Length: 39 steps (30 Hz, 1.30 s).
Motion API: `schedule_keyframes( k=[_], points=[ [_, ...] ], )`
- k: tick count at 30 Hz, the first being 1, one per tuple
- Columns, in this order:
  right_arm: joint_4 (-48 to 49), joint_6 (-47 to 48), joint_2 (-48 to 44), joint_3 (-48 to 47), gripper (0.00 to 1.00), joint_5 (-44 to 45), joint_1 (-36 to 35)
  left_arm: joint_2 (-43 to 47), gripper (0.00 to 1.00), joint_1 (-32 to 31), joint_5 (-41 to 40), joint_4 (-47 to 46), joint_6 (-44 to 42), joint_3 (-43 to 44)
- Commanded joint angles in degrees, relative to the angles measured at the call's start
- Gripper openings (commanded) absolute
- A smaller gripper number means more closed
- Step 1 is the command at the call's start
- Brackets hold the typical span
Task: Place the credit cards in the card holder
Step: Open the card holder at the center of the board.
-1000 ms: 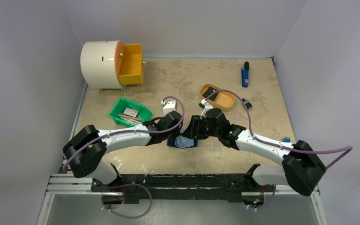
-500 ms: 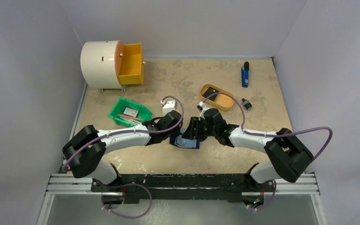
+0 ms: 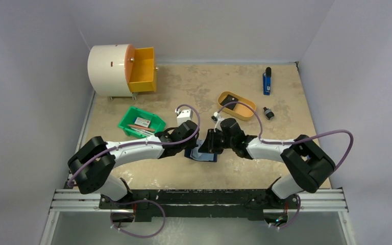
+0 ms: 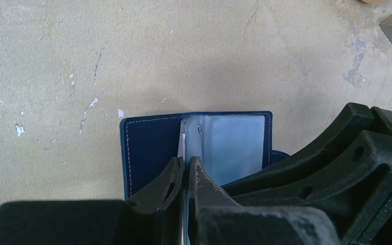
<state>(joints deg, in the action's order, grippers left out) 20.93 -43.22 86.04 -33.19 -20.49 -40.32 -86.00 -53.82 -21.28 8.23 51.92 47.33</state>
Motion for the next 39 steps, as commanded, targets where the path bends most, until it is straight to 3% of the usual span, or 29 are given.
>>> schedule_keyframes(
  k=[1,4,9,14,23,36,39],
  points=[
    [2.65,0.95,-1.22,-0.52,0.13,-1.38,0.38,2.47,0.00,-0.23,-0.69,-1.30,0.85,0.82],
    [0.90,0.78,-3.05,0.69,0.00,0.77,0.36,3.20,0.04,-0.24,-2.20,-0.01,0.79,0.87],
    [-1.87,-0.80,-6.18,3.52,0.00,4.78,0.57,4.78,0.25,-0.23,-3.91,1.54,0.47,0.59],
    [-3.34,-1.99,-7.89,5.03,0.00,7.08,0.74,5.36,0.35,-0.28,-4.21,1.83,0.45,0.03],
    [-10.87,-5.56,-7.99,4.63,0.00,13.75,0.94,4.48,0.35,-0.28,-3.96,1.19,0.21,-0.49],
    [-16.17,-6.68,-7.17,4.01,0.00,17.08,0.90,-1.86,0.31,-0.26,5.48,-9.78,-0.04,-0.72],
    [-17.05,-6.38,-7.70,4.13,0.05,17.49,0.91,-3.33,0.30,-0.23,6.59,-10.82,-0.37,-0.70]
  ],
)
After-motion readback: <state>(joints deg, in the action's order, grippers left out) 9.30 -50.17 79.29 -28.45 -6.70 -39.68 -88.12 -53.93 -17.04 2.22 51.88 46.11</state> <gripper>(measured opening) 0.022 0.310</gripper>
